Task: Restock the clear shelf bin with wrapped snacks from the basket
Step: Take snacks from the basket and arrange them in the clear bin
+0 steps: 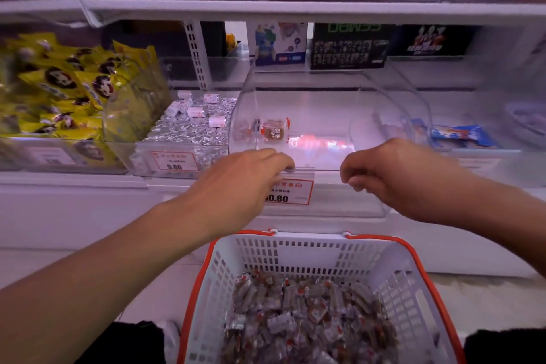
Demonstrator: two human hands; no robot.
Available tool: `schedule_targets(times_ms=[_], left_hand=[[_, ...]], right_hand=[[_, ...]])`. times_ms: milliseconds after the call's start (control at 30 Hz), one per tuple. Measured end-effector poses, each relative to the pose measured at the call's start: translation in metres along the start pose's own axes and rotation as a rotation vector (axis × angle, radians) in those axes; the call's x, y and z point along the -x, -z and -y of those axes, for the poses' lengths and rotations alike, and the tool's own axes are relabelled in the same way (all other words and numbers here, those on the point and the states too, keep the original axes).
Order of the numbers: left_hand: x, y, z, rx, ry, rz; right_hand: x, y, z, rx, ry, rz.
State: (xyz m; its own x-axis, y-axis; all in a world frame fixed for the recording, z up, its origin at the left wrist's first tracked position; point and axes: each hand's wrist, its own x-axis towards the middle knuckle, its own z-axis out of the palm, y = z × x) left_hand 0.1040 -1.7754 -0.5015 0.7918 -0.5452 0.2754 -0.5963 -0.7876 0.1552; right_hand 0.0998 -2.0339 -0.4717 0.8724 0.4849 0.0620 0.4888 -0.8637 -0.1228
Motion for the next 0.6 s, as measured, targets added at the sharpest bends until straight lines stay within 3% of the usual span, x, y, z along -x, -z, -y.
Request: schedule_targets(times_ms=[167,267,333,400,433,500,533,600], left_hand=[[0.001,-0.002,-0.004,-0.025,0.027,0.059],[0.004,-0.002,-0.007,-0.048,0.021,0.01],[0.008,-0.002,-0.008,-0.117,-0.024,-0.12],[0.018,-0.001,-0.011,-0.105,-0.158,-0.382],[0.024,-0.004,-0.012,-0.056,-0.242,-0.509],[0.041,-0.022,-0.013,0.064,-0.317,-0.564],[0.048,-0.037,-0.013,0.091,-0.293,-0.429],[0.06,-0.079,-0.009,0.02,-0.114,0.091]], right_hand=[[0.006,-0.002,0.011,0.066,-0.051,0.025],[0.012,-0.004,0.015,0.11,-0.04,-0.073],[0.021,-0.004,0.021,0.145,0.075,-0.267],[0.031,-0.008,0.033,0.11,0.217,-0.364],[0.035,-0.015,0.037,0.085,0.265,-0.309],[0.04,-0.043,0.044,0.03,0.263,0.075],[0.043,-0.063,0.046,0.031,0.239,0.324],[0.048,-0.115,0.043,0.073,0.221,0.722]])
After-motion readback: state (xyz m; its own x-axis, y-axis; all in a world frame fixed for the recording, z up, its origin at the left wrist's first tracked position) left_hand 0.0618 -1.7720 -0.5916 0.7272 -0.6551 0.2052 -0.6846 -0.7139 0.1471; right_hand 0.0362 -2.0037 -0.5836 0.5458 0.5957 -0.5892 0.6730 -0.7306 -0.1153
